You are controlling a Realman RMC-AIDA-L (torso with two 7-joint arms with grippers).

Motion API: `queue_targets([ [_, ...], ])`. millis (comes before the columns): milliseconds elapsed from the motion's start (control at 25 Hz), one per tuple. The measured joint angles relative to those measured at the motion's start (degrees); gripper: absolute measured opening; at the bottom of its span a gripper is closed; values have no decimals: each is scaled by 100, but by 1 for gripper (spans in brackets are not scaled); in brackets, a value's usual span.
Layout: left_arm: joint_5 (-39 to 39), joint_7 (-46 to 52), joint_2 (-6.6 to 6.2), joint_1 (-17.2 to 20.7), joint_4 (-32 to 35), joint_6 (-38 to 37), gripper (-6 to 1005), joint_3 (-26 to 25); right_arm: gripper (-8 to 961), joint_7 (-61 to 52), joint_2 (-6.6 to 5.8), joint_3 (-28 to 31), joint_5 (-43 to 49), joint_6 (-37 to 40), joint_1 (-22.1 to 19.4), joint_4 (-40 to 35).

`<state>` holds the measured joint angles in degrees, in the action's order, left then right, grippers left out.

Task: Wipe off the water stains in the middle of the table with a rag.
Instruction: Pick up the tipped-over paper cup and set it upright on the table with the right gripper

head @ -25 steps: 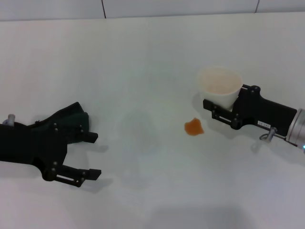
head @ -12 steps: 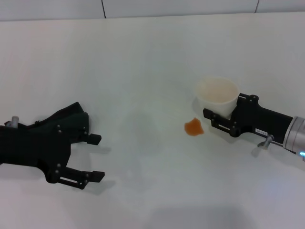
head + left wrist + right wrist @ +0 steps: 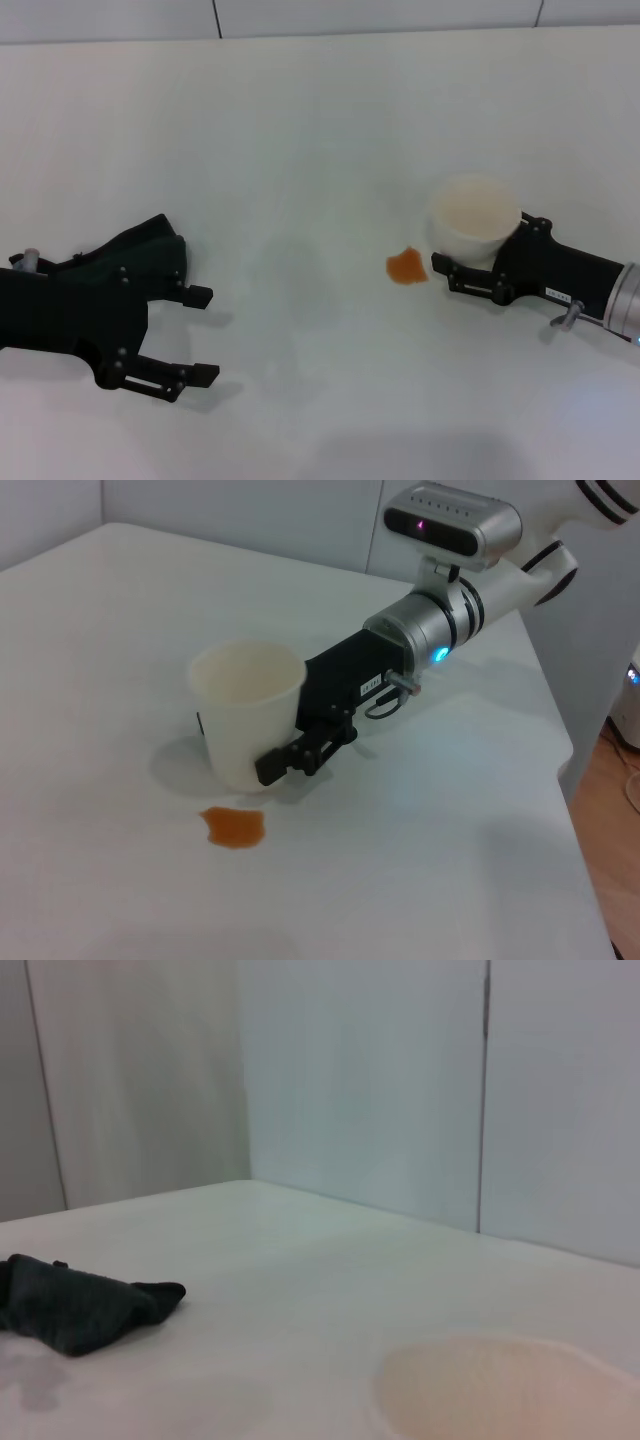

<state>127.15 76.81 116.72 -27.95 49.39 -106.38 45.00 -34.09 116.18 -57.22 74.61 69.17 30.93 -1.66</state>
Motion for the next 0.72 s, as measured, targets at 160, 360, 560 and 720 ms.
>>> queue_targets([
  [160,-1,6,0,0,0,-11,845,1,870,-2,-8,1,1,6,-47,-1],
  [360,1,8,3,0,0,-22,844,8,872,-100,-60,-14,22,92,-118,-20],
  [560,7,9,6,12,0,-23,843,-10,874,-646,-93,-240,368,119,-324,-497],
  [720,-3,10,6,40,0,-23,842,-19,873,-1260,-121,-284,820,138,-681,-1243],
])
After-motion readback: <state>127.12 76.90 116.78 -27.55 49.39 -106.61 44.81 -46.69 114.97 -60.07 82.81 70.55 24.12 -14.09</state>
